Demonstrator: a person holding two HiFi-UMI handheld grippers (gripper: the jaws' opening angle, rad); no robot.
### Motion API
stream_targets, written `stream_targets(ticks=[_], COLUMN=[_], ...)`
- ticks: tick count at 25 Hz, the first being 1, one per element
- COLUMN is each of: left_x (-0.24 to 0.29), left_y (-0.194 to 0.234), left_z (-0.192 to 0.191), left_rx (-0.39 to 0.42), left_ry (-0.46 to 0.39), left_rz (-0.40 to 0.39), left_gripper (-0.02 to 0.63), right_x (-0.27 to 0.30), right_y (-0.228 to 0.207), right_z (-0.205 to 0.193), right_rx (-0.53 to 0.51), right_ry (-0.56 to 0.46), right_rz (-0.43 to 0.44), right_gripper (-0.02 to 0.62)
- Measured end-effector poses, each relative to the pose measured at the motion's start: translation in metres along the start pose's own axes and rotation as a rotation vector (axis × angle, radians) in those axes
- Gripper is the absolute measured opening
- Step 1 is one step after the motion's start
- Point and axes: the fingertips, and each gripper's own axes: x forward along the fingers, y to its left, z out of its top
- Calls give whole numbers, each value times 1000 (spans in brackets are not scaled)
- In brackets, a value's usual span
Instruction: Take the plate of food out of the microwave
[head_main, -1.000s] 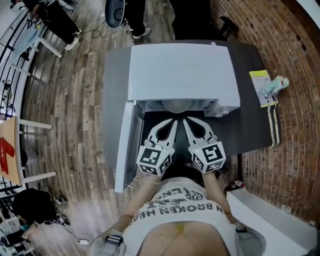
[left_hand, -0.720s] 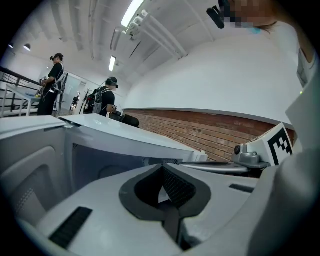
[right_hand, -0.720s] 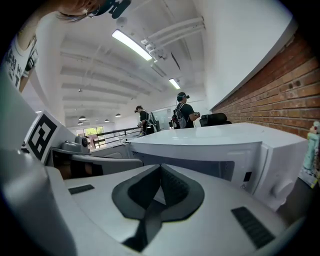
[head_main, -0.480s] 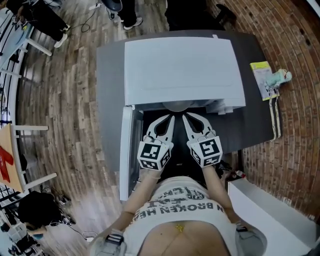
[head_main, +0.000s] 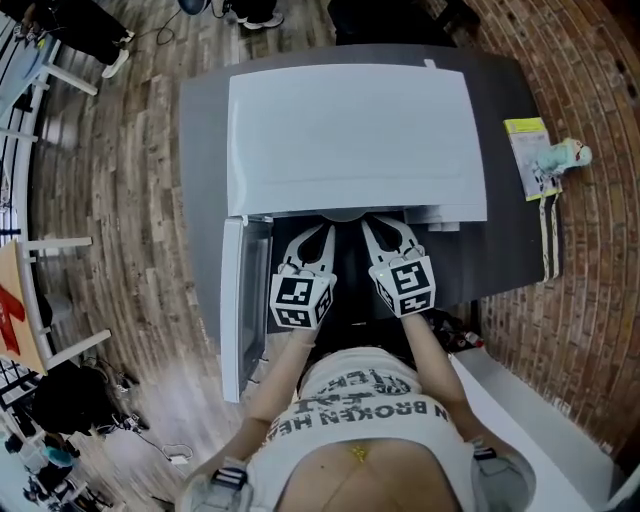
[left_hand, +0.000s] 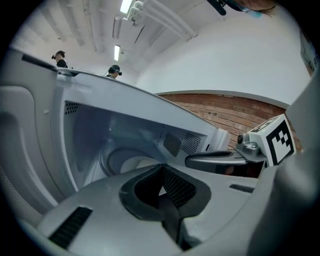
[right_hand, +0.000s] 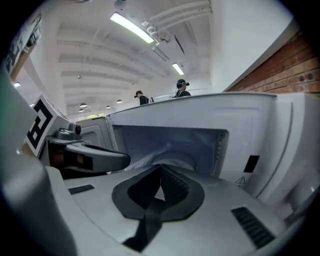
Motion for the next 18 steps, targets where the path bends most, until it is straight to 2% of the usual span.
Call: stream_targets(ticks=[10,11,13,16,18], left_x=[23,25,28,32,34], left_y=[12,14,20,30,36], left_z=[-27,-30,-35,-47,-56], left_rx=[-48,-74,-186,-383,-464], left_ry=[75,77,73,69,78], left_rz=[17,17,11,5,16], left_gripper=[6,6,6,8,11], right_x=[20,22,24,27,29], right_y=[-17,-20,-25,-35,-40], right_z=[-40,-42,-47,-52,-56], right_rx=[38,53,99,222,308], right_ry=[96,102,108,88,84], right_rz=[13,11,4,-8,-14], right_gripper=[8,8,8,9,36])
